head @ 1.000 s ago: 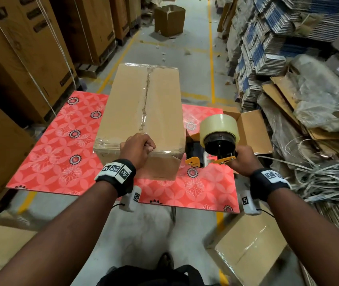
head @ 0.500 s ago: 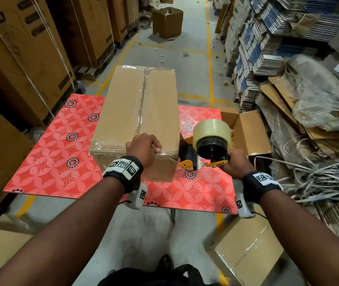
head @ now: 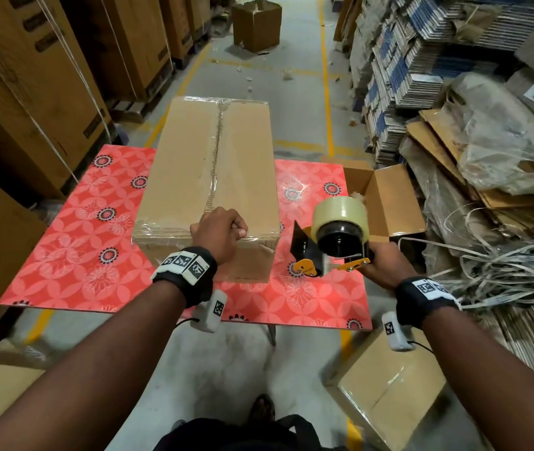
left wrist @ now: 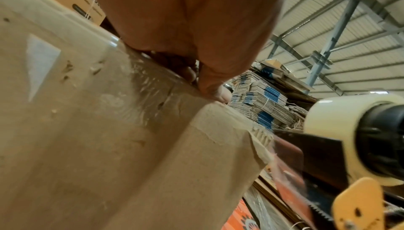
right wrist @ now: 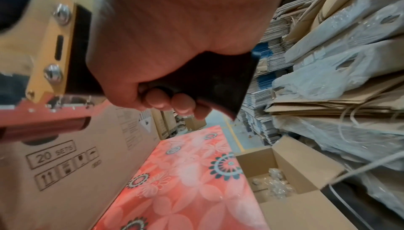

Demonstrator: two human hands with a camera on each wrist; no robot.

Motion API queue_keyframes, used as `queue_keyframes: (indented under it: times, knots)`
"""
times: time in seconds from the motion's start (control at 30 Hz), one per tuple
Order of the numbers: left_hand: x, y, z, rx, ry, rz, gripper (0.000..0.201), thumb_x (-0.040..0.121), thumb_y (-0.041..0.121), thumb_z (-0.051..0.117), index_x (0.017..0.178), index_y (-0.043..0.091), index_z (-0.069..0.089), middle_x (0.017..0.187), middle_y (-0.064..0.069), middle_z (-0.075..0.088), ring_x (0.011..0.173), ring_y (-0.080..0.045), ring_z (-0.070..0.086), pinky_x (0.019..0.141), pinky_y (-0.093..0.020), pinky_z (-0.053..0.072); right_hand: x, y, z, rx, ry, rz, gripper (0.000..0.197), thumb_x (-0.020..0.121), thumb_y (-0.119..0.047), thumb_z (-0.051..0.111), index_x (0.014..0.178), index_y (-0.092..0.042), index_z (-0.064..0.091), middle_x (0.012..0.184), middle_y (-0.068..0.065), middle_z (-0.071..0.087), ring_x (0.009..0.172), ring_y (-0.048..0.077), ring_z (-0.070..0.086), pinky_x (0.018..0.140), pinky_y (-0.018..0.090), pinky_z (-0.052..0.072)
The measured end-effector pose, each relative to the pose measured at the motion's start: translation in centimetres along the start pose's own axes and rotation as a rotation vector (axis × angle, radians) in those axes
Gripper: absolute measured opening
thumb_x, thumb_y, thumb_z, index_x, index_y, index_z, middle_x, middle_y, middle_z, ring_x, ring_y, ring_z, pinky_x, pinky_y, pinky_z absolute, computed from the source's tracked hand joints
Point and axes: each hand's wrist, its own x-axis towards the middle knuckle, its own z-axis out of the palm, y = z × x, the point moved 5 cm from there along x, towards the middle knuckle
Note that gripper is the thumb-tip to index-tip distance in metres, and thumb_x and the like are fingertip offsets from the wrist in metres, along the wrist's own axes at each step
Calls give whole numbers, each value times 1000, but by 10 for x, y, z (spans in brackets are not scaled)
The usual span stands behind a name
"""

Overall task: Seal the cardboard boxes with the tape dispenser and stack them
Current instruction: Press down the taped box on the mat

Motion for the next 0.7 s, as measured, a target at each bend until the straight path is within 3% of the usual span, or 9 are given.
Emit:
queue_keyframes:
  times: [0.1,0.2,0.37,0.6,0.7]
  knots:
    - [-2,-1,-2,-6,-5,-3,26,79,24,64,63,41,53,79,12,54,91,-16,55,88,-45,46,14,-19,6,-108,-33,-83,17,78,-33,74,76,-22,62,74,4,64,72,28,63,54,30,37]
    - [-2,1,-2,1,-13,-10,25,79,25,63,63,41,52,79,13,55,91,-18,55,87,-46,46,24,-28,11,-134,-43,-116,17,78,-34,74,83,-20,67,77,5,68,70,26,62,55,31,45]
    - [-1,0,-1,15,0,-26,25,78,25,62,63,42,52,78,13,56,91,-16,55,86,-44,46,25,-38,17,-21,-67,-115,15,81,-26,73,75,-15,65,72,6,67,66,23,62,59,36,52]
    - [-1,1,0,5,-9,-29,25,78,25,62,64,43,53,79,14,56,92,-17,55,87,-46,47,18,-28,40,120,-92,-58,6,79,-18,71,79,-12,70,71,6,69,70,25,67,64,42,56]
    - [0,1,0,7,-9,-29,26,79,24,62,64,43,53,79,14,56,92,-17,55,88,-46,46,15,-31,44,179,-75,-71,8,81,-19,73,77,-12,72,70,3,69,71,24,67,64,36,53]
